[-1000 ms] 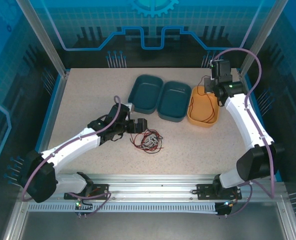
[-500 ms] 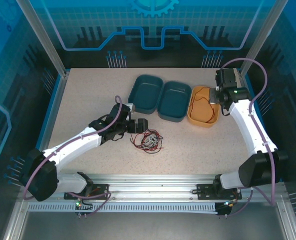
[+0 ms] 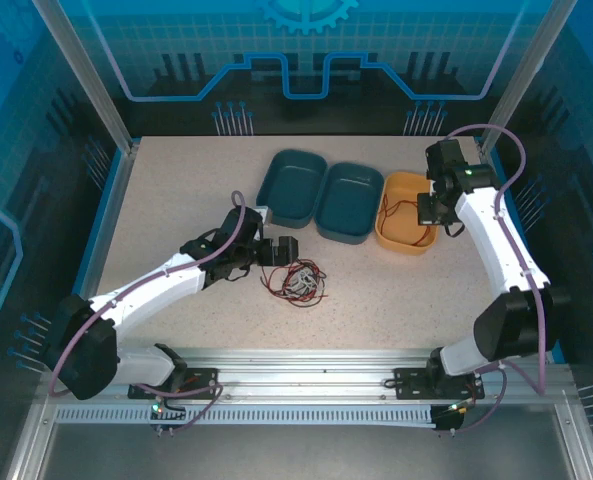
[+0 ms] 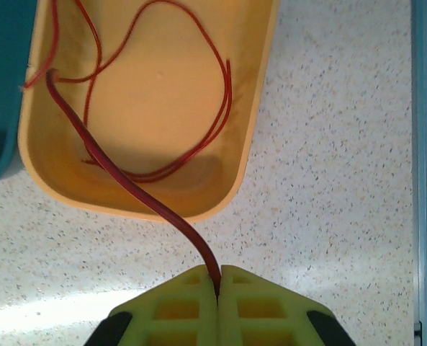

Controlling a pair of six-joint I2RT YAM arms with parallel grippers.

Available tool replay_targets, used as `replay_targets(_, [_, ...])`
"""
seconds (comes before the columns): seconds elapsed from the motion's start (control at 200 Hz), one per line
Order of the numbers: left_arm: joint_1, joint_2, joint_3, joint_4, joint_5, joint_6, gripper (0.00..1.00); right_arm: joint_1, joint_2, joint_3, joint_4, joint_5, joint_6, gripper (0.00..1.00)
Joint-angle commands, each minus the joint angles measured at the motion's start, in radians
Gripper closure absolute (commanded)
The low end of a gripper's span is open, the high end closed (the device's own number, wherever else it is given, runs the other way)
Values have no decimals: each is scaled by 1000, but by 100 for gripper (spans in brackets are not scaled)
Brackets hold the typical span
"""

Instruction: Untangle the cables

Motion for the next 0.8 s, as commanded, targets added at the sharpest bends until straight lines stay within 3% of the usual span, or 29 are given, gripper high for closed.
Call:
replay_targets(0.0, [8, 17, -14, 20, 33, -16, 1, -14, 77, 47, -79, -2, 6, 100])
replay_targets(0.796, [8, 22, -21, 23, 55, -19, 1, -8, 656, 396, -76, -36, 156, 100])
